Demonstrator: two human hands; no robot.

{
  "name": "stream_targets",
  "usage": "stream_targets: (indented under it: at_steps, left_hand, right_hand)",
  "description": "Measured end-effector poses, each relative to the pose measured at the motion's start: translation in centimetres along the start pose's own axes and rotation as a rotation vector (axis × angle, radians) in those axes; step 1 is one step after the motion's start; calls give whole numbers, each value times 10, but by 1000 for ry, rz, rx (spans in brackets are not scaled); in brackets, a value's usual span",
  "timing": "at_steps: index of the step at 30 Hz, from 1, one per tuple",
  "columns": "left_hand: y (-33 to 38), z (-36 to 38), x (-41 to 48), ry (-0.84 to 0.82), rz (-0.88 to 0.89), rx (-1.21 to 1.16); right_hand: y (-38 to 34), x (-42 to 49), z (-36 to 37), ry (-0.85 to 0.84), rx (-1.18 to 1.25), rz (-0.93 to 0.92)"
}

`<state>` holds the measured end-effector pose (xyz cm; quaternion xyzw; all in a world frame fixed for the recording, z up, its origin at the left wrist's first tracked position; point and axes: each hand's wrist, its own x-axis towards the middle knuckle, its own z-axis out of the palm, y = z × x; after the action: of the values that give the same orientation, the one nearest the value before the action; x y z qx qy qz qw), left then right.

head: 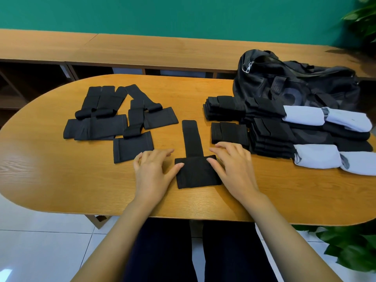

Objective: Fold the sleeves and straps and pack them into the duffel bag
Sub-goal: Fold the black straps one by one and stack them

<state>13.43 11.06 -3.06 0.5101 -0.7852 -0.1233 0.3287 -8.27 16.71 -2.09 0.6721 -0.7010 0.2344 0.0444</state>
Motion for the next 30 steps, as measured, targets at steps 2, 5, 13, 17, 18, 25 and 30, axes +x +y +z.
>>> stream_targets:
  at_steps: [2,5,13,17,18,25,30]
  left_hand:
    - [-3,-1,-1,-113,98,-39]
    - [-5,2,-4,-328,210,-91]
    - [-6,6,-10,-406,270,-76]
    - [-4,5,-11,-386,259,-97]
    - [-4,5,-10,-376,253,-111]
    - [-6,7,-10,-354,219,-140]
    - [-8,7,-10,-343,211,-172]
  right_hand:
    - [4,-4,-4,-109,31,-69]
    - [9,-11,-2,-296,50,-177]
    - [10,-20,5,-340,13,-197]
    - [11,-20,5,-323,44,-201]
    - [11,-20,5,-319,53,-199]
    - [13,-22,6,-269,90,-215]
    - [14,-24,7,-218,109,-225]
